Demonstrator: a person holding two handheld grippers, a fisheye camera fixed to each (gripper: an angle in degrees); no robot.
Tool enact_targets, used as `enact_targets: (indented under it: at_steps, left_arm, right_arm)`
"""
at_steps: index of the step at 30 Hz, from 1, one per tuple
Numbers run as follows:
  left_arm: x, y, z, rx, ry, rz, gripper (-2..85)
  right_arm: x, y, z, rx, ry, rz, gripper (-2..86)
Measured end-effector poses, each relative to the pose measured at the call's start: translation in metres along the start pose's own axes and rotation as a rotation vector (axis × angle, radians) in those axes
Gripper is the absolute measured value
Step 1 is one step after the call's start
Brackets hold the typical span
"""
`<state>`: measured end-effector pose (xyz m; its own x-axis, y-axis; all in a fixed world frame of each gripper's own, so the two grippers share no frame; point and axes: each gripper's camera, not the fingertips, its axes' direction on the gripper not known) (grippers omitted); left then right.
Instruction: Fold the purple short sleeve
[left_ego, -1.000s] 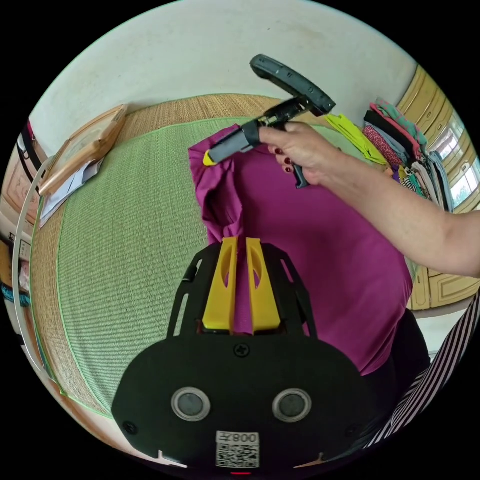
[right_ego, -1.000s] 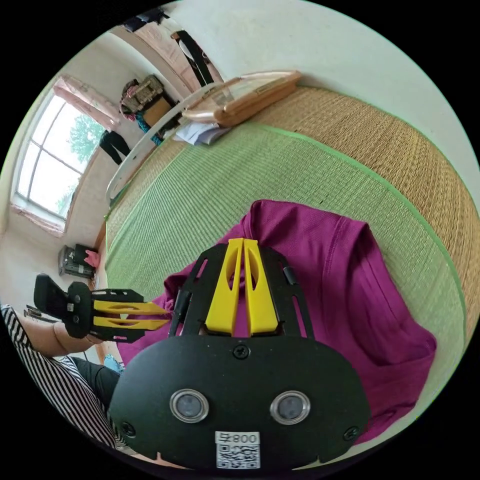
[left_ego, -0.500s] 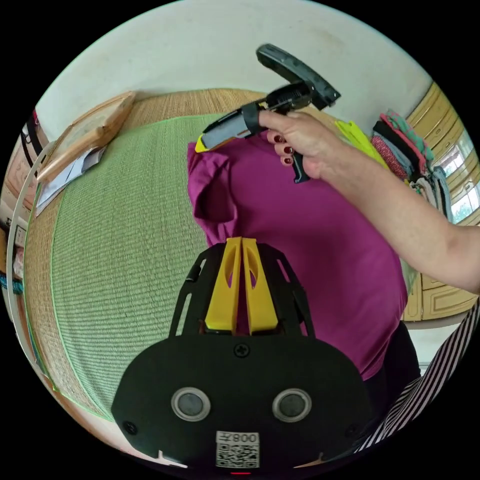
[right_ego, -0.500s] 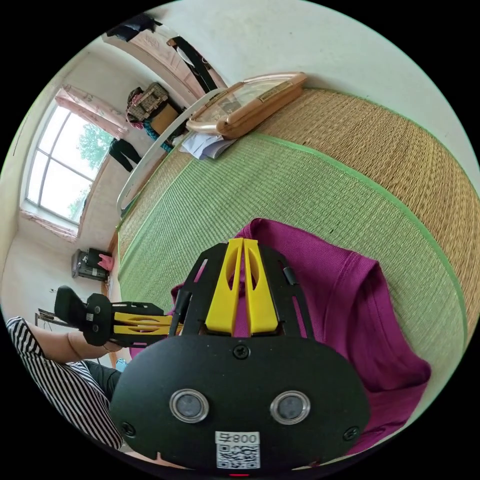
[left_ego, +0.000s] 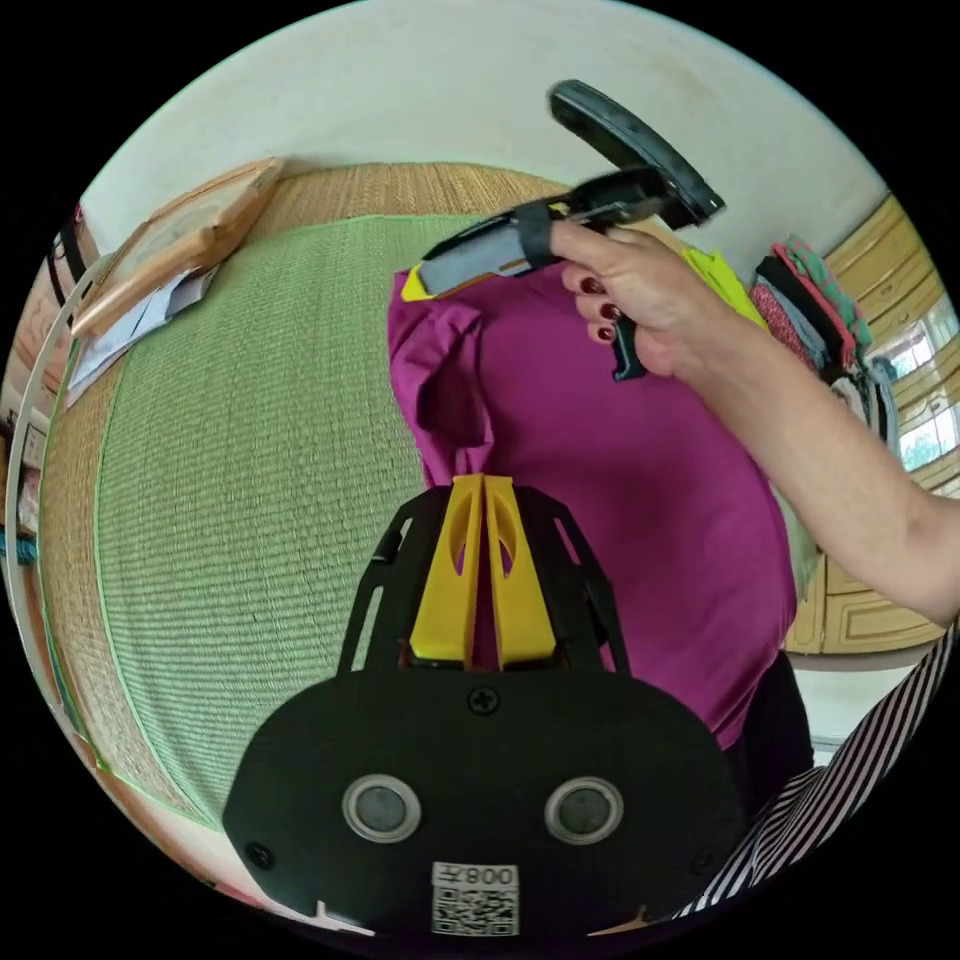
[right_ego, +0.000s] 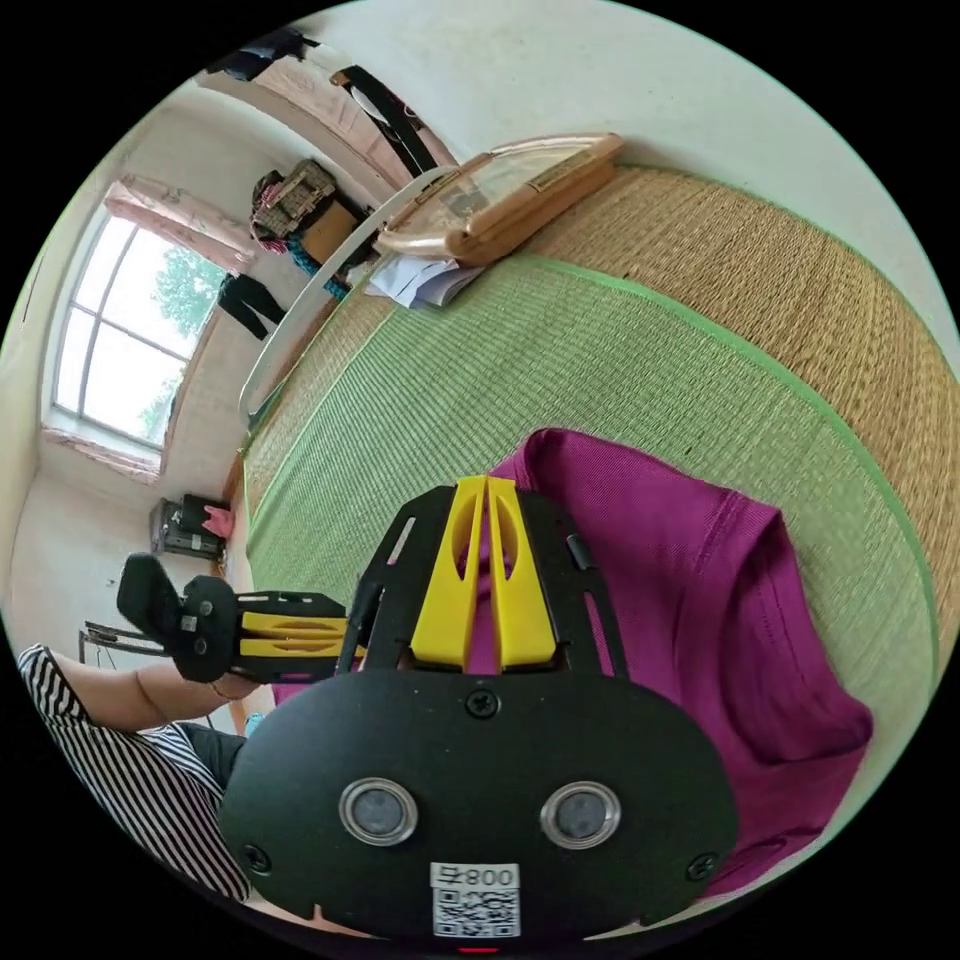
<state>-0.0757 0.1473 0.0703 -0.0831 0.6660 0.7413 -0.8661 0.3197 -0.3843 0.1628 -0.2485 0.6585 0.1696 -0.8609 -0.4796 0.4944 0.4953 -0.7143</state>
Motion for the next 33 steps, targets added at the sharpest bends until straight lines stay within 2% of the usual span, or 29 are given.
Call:
enact_targets:
  at_steps: [3,7,11,18,21,25,29,33]
  left_arm:
    - [-0.017,0.02,-0.019,0.071,0.069,-0.042,0.2]
    - [-0.044,0.064,-0.029,0.047,0.234,-0.092,0.6]
    - [-0.065,0.112,-0.035,-0.031,0.28,-0.147,1.3]
    - [-0.105,0.205,-0.045,-0.118,0.405,-0.311,6.4]
    - [-0.123,0.237,-0.038,-0.153,0.509,-0.397,8.5]
    - [-0.147,0.27,-0.034,-0.112,0.611,-0.474,9.2]
    - [-0.158,0.286,-0.041,-0.086,0.594,-0.491,10.5]
    - [-0.161,0.3,-0.041,-0.155,0.566,-0.477,12.3]
  right_arm:
    - [-0.019,0.045,-0.055,0.08,0.015,-0.023,0.1]
    - [-0.026,0.14,-0.127,0.167,-0.004,0.033,0.2]
    - [-0.03,0.284,-0.202,0.225,-0.037,0.215,0.2]
    - [-0.072,0.51,-0.296,0.292,0.024,0.607,1.7]
    - [-0.093,0.576,-0.315,0.304,0.069,0.744,4.3]
    - [-0.107,0.64,-0.324,0.316,0.053,0.859,6.5]
    - [-0.118,0.703,-0.327,0.347,-0.034,0.963,8.0]
    - [-0.124,0.746,-0.323,0.347,-0.107,1.023,8.7]
